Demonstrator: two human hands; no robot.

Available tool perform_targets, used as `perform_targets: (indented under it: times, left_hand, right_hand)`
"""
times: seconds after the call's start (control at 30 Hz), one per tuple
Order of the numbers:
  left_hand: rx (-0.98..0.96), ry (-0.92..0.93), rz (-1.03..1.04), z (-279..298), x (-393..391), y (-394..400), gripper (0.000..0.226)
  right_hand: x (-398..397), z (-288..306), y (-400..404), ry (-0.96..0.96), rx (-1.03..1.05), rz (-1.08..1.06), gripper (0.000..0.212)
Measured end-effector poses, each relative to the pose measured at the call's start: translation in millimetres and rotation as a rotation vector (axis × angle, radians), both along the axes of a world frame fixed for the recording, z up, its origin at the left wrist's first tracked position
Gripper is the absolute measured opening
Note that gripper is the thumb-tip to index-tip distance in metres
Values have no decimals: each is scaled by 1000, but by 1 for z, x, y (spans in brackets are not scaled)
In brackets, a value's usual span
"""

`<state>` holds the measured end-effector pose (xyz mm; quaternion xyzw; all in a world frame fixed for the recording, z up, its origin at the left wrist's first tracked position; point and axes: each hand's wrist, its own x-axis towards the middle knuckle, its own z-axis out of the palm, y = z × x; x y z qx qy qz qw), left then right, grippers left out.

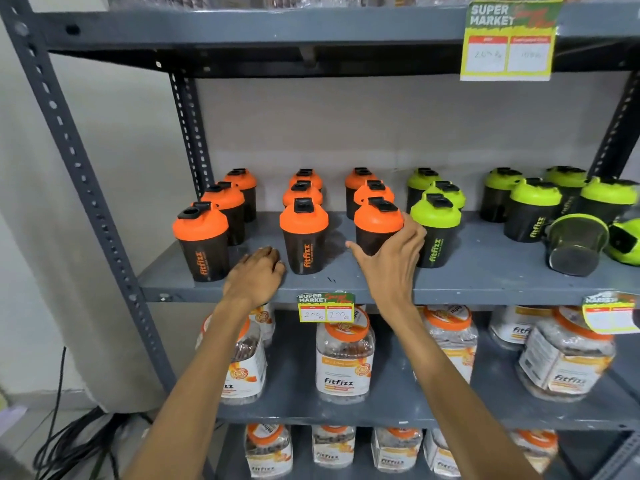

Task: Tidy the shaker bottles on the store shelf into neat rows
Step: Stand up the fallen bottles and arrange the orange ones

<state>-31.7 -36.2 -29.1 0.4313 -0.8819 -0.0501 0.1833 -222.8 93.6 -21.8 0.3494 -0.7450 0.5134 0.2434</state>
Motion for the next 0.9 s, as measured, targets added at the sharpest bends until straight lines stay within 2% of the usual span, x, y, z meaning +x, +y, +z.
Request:
perform_targets:
  times: [0.07, 0.2, 0.27, 0.4, 0.6, 0.7, 0.83, 0.9]
  left_hand:
    - [-56, 87, 66, -1, 1, 7, 34]
    - [-206, 400, 90, -11, 5, 30, 26]
    - [-242, 548, 77, -19, 3, 52, 29]
    - [-291, 709, 66, -35, -21, 112, 32]
    - [-381, 748, -66, -37, -126, 208, 25]
    - [-352, 759, -161, -33, -193, 245, 27]
    - [-321, 666, -282, -14, -271, 275, 30]
    - [-244, 584, -310, -3, -302, 279, 35]
  right_hand:
    - [5, -8, 14, 22, -41, 44, 100]
    - [14, -24, 60, 1, -123, 232, 56]
    - [9, -32, 87, -19, -138, 285, 37]
    - [-31, -44, 140, -79, -101, 345, 6]
    - [-133, -37, 220, -70, -20, 360, 7]
    - [-184, -26, 250, -93, -28, 313, 7]
    - [-238, -2, 272, -169, -12, 269, 4]
    - [-263, 9, 275, -201, 33, 247, 14]
